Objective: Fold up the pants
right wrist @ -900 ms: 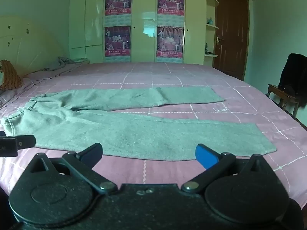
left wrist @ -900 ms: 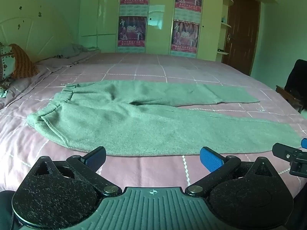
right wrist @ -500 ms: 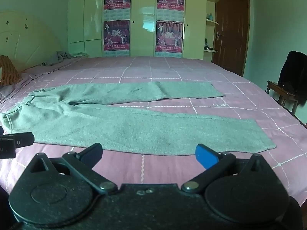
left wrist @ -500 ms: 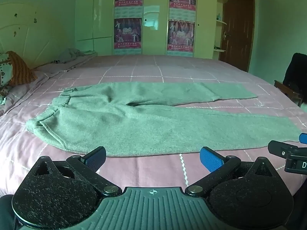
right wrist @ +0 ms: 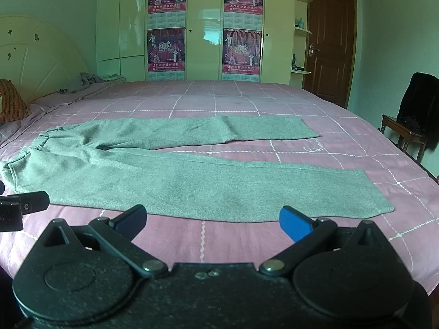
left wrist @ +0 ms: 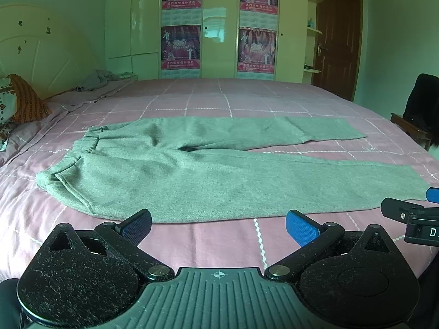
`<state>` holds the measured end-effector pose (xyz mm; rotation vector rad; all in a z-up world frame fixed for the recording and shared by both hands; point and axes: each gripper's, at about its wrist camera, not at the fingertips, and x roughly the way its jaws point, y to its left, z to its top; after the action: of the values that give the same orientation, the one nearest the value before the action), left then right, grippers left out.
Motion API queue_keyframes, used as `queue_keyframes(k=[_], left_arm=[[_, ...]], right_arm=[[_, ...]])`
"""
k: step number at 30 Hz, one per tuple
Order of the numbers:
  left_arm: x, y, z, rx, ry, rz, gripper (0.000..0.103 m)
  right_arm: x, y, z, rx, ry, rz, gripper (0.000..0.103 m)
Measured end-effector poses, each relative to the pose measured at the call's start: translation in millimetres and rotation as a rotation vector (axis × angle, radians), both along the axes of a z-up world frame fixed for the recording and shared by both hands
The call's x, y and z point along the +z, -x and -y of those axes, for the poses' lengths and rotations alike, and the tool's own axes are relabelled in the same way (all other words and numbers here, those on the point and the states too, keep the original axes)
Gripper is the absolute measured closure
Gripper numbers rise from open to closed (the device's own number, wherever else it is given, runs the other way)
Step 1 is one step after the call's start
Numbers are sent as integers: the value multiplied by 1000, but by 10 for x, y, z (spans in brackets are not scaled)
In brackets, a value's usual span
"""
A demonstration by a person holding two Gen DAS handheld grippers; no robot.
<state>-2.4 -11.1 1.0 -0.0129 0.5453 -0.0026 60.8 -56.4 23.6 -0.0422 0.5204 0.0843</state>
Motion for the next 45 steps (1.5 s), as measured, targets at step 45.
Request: queue_keyframes(k=[45], left_arm=[[18,-5,21,-3,-11,3,0]], right_arm=[[18,18,-14,8,8,4,0]])
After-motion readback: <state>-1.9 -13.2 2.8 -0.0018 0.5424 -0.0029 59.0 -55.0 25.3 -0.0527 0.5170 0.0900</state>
